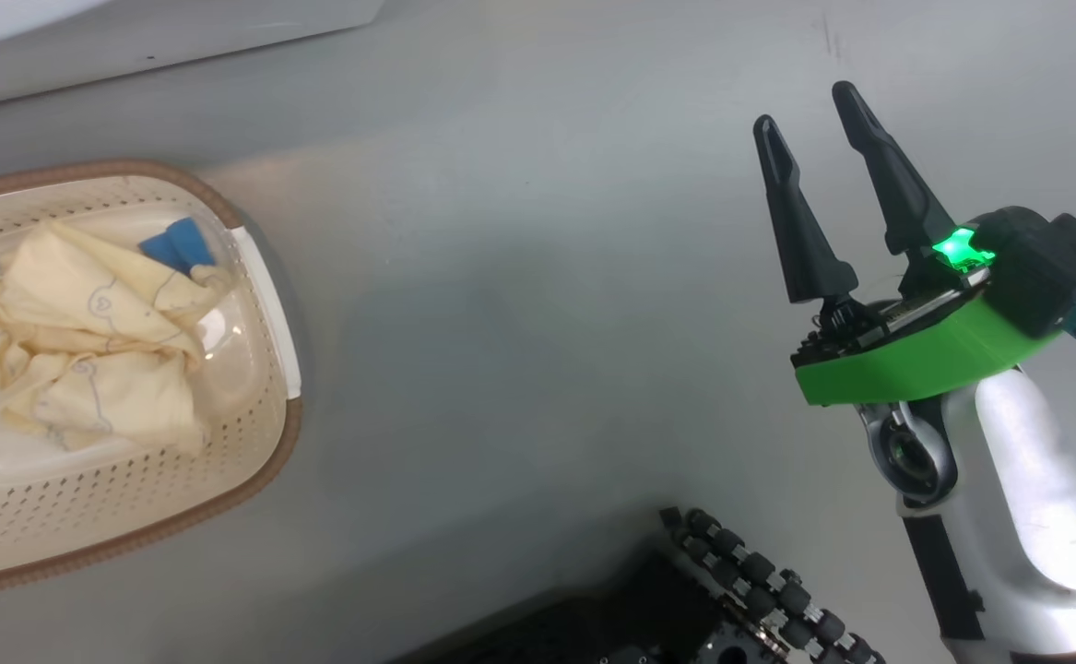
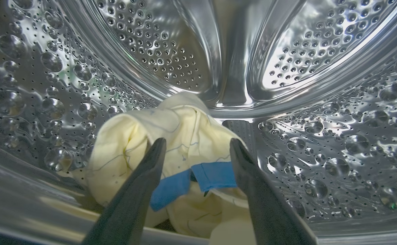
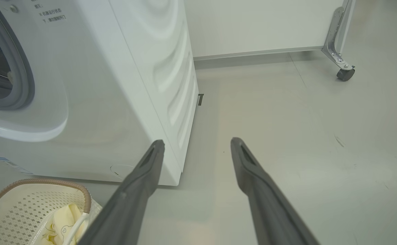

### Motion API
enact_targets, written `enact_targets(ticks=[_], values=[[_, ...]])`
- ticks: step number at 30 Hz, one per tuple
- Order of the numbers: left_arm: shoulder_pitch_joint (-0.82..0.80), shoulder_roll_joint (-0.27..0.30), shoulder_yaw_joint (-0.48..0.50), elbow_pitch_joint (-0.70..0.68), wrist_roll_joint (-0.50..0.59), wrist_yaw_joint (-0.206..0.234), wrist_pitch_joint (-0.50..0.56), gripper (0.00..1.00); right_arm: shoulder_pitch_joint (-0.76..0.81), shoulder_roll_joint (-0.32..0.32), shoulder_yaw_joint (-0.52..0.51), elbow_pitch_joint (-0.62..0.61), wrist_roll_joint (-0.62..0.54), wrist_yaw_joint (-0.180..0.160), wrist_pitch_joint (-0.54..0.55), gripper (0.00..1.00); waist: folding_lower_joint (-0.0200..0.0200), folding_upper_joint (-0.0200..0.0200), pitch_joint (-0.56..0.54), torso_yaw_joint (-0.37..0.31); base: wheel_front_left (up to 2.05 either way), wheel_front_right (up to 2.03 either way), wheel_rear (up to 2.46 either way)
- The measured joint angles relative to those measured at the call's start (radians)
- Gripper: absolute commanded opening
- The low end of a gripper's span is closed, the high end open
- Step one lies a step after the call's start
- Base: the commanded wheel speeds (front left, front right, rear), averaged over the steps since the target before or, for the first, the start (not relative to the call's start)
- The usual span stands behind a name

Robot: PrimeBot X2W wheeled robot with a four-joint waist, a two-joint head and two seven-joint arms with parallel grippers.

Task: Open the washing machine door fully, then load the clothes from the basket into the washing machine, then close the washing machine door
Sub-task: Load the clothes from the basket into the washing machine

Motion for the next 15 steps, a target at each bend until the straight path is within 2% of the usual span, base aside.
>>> enact_targets(ticks=[7,15], values=[[0.143,-0.058,0.005,-0.055,-0.035,0.027,-0.072,1.0,0.002,0.0,-0.039,0.001,-0.026,0.0,0.0,1.0,0.0,0.0,-0.043,0.05,0.0,0.0,0.0],[0.353,-0.119,0.052,-0.138,-0.093,0.081,-0.212,1.0,0.033,0.0,-0.077,0.004,-0.072,0.0,0.0,1.0,-0.0001,0.0,-0.119,0.112,0.0,0.0,0.0]])
